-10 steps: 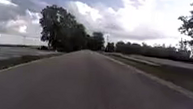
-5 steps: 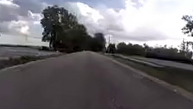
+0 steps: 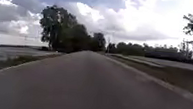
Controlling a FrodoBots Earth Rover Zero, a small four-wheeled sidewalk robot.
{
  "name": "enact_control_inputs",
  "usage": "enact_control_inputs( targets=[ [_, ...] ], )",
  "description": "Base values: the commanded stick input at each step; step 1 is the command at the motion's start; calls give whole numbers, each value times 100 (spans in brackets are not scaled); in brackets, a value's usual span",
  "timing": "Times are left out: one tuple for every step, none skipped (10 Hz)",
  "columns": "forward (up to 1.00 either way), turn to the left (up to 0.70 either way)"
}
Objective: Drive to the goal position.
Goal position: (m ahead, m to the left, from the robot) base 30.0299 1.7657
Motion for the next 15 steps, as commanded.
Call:
enact_control_inputs(
  targets=[
    [70,0],
    [70,0],
    [70,0],
    [70,0],
    [70,0],
    [70,0],
    [70,0],
    [70,0],
    [70,0],
    [70,0],
    [70,0],
    [70,0],
    [70,0],
    [70,0],
    [70,0]
  ],
)
